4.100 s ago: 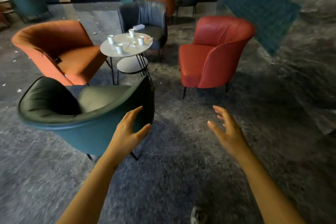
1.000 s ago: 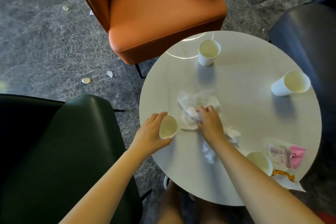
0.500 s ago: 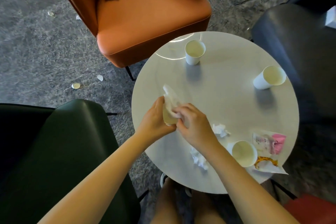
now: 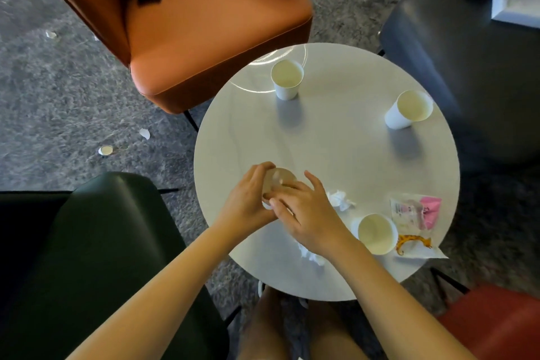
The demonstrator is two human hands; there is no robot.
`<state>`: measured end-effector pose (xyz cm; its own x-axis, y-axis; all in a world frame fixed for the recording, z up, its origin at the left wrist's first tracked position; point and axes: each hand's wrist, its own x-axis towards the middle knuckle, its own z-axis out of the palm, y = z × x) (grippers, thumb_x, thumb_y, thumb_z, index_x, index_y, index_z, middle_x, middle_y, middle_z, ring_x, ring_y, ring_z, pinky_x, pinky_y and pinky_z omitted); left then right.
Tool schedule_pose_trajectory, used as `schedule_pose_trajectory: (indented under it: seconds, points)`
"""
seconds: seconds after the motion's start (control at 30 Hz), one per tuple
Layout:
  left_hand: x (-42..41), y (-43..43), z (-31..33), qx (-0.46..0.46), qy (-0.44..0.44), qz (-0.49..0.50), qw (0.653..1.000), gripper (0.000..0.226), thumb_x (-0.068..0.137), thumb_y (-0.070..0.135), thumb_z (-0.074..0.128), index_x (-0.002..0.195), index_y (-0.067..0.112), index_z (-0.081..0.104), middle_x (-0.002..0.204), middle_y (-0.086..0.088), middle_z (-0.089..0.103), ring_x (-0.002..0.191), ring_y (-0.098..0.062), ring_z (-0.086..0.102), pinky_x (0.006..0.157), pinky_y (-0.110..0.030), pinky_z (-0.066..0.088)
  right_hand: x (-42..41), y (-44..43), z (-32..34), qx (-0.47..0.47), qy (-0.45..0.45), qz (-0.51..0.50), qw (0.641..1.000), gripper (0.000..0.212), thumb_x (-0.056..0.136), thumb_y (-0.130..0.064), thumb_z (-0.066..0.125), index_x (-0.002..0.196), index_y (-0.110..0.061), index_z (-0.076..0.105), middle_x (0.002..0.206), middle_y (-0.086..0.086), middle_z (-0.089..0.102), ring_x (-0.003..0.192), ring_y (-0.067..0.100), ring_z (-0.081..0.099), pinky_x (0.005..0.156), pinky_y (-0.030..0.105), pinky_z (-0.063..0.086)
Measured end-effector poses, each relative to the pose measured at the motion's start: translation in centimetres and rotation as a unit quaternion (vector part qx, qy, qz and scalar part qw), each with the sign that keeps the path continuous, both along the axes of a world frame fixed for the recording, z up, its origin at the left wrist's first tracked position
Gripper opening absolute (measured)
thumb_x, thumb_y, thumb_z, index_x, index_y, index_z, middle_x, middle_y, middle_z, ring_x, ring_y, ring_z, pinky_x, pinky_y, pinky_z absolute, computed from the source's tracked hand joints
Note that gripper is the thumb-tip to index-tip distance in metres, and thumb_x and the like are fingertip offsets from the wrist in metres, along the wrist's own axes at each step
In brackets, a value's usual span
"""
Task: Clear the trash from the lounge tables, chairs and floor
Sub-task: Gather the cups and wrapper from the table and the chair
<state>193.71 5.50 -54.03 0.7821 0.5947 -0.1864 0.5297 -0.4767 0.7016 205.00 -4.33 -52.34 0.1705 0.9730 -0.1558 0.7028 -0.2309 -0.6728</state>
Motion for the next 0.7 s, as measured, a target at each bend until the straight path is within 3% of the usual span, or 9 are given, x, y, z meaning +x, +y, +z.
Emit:
schedule_pose_trajectory:
  seconds: [0.07,0.1,0.17,0.23,0.27,0.33,0.43,0.53,0.7]
  points:
    - [-0.2,0.4,-0.4,-0.008,0.002,0.032,0.999,0.068,0.071,0.028,0.079,0.127,0.014,0.042,0.119,0.003,0.050,0.098,-0.013,0.053,0.074,-0.010,0.035,0.1,-1.1,0.0,0.109,-0.006,-0.127,0.986,0.037,0.092,-0.032,0.035,0.100,-0.017,0.068,0.110,0.000,0.067,0.109,0.014,0.054,0.105,0.028,0.024]
    - [-0.3,0.6,-0.6,-0.005,0.006,0.042,0.999,0.068,0.071,0.027,0.078,0.127,0.014,0.042,0.120,0.001,0.051,0.100,-0.016,0.053,0.077,-0.013,0.035,0.2,-1.7,-0.3,0.120,-0.017,-0.193,0.974,0.033,0.091,-0.030,0.041,0.103,-0.015,0.067,0.112,0.003,0.066,0.110,0.017,0.055,0.101,0.028,0.030]
    - [-0.6,0.8,-0.9,0.003,0.018,0.050,0.999,0.068,0.072,0.026,0.078,0.128,0.014,0.041,0.123,-0.001,0.050,0.104,-0.019,0.052,0.081,-0.020,0.037,0.6,-2.7,-1.5,-0.014,0.001,-0.236,0.972,0.041,0.088,-0.032,0.054,0.126,-0.017,0.052,0.137,0.007,0.047,0.129,0.026,0.040,0.104,0.036,0.030]
    - [-0.9,0.8,-1.1,0.005,0.024,0.050,0.998,0.068,0.072,0.026,0.078,0.128,0.014,0.041,0.124,-0.003,0.050,0.105,-0.021,0.052,0.081,-0.023,0.038,0.5,-4.2,-3.6,-0.239,-0.016,-0.142,0.960,0.085,0.081,-0.044,0.064,0.146,-0.024,0.015,0.156,0.008,0.004,0.143,0.032,0.005,0.112,0.043,0.017]
    - [-1.0,0.7,-1.2,0.005,0.025,0.049,0.998,0.068,0.072,0.027,0.078,0.128,0.014,0.041,0.124,-0.003,0.050,0.105,-0.021,0.053,0.081,-0.023,0.038,0.4,-4.9,-4.6,-0.299,-0.045,-0.096,0.948,0.101,0.076,-0.049,0.067,0.148,-0.027,-0.001,0.156,0.010,-0.013,0.143,0.035,-0.007,0.113,0.046,0.012]
    - [-1.3,0.4,-1.5,0.006,0.026,0.044,0.999,0.068,0.072,0.029,0.078,0.128,0.016,0.041,0.125,-0.001,0.050,0.104,-0.018,0.052,0.080,-0.022,0.038,0.0,-6.1,-6.2,-0.331,-0.101,-0.052,0.937,0.116,0.071,-0.052,0.071,0.146,-0.029,-0.015,0.152,0.014,-0.026,0.140,0.042,-0.016,0.113,0.050,0.010]
    - [-1.7,-0.1,-1.9,0.005,0.027,0.038,0.999,0.070,0.072,0.032,0.078,0.129,0.019,0.040,0.126,0.000,0.049,0.101,-0.013,0.049,0.080,-0.022,0.038,-0.4,-6.7,-7.7,-0.330,-0.121,-0.076,0.933,0.105,0.078,-0.045,0.067,0.147,-0.027,-0.008,0.153,0.015,-0.021,0.141,0.042,-0.008,0.111,0.049,0.020]
    - [-2.0,-0.5,-2.3,0.009,0.029,0.033,0.999,0.070,0.072,0.034,0.078,0.129,0.019,0.040,0.125,0.001,0.049,0.098,-0.008,0.046,0.079,-0.022,0.038,-0.4,-6.4,-8.3,-0.294,-0.122,-0.126,0.940,0.079,0.087,-0.028,0.060,0.147,-0.022,0.009,0.155,0.012,0.003,0.140,0.036,0.010,0.107,0.041,0.028]
    - [-2.3,-0.7,-2.8,0.008,0.037,0.023,0.999,0.071,0.072,0.034,0.078,0.130,0.018,0.040,0.126,0.000,0.049,0.101,-0.011,0.048,0.081,-0.022,0.038,0.3,-5.7,-8.8,-0.223,-0.115,-0.140,0.958,0.037,0.088,-0.005,0.053,0.124,-0.013,0.043,0.122,0.008,0.047,0.109,0.025,0.043,0.080,0.027,0.038]
